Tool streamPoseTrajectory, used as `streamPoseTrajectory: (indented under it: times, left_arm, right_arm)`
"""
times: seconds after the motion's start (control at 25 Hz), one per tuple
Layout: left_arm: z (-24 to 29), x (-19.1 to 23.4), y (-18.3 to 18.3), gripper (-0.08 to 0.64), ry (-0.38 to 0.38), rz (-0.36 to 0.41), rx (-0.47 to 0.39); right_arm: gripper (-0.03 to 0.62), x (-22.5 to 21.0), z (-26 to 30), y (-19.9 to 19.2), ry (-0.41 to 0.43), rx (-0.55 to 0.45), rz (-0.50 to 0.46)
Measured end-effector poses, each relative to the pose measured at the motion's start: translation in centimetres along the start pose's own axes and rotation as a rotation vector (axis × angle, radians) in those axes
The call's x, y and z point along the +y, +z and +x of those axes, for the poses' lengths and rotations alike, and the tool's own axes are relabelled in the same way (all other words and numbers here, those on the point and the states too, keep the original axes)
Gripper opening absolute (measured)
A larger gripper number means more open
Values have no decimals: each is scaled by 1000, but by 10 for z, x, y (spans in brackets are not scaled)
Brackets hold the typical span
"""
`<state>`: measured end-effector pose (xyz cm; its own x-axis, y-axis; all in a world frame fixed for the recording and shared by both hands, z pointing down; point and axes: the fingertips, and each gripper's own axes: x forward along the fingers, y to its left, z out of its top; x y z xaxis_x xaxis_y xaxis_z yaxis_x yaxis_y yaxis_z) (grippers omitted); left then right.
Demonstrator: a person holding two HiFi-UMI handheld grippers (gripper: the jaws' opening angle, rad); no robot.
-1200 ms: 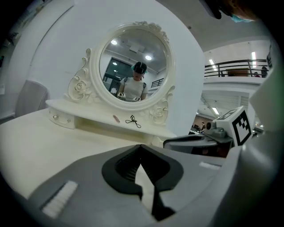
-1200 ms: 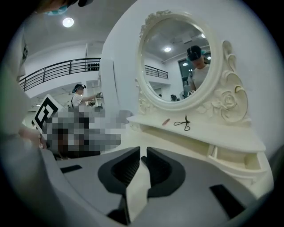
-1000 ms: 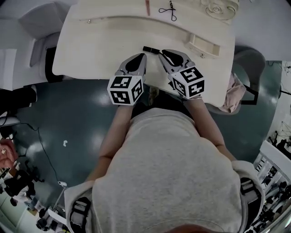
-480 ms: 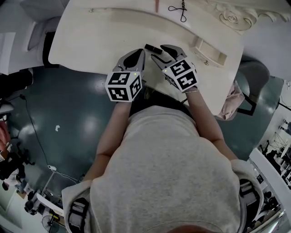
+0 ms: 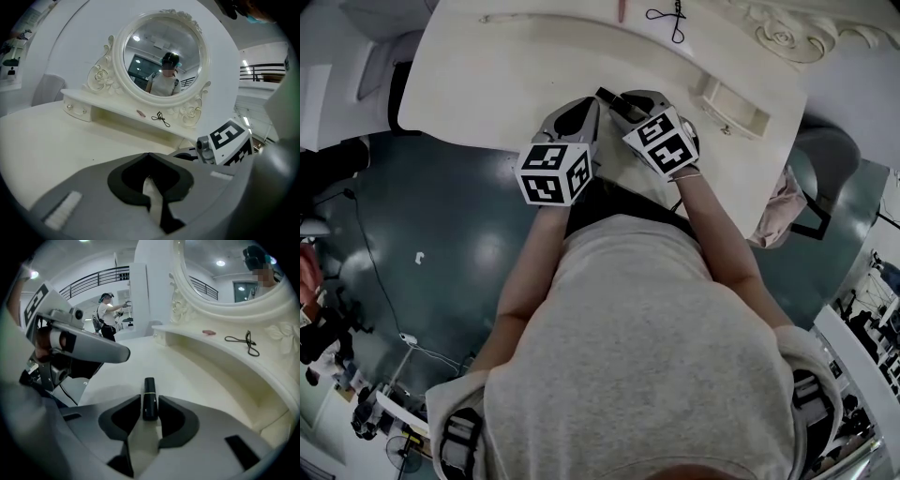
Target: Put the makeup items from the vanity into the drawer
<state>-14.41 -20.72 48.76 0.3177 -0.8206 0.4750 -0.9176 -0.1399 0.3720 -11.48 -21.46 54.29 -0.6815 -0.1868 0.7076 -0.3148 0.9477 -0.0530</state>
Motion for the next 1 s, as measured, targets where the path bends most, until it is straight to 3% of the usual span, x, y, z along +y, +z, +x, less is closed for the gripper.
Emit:
streamPoseTrajectory:
  times: [0.32,0.6,1.0]
  left_arm:
    - [5,4,-1,9,6,-23,5]
    - [5,0,3,9,-14,-3,10]
    - [10,-20,14,9,-76,75,8]
  right_arm:
    - [107,-4,2,-6,-6,19,-43]
    - [106,-5,-20,7,-45,-41,-21]
    - [106,-18,-62,14,-171,-111,-8]
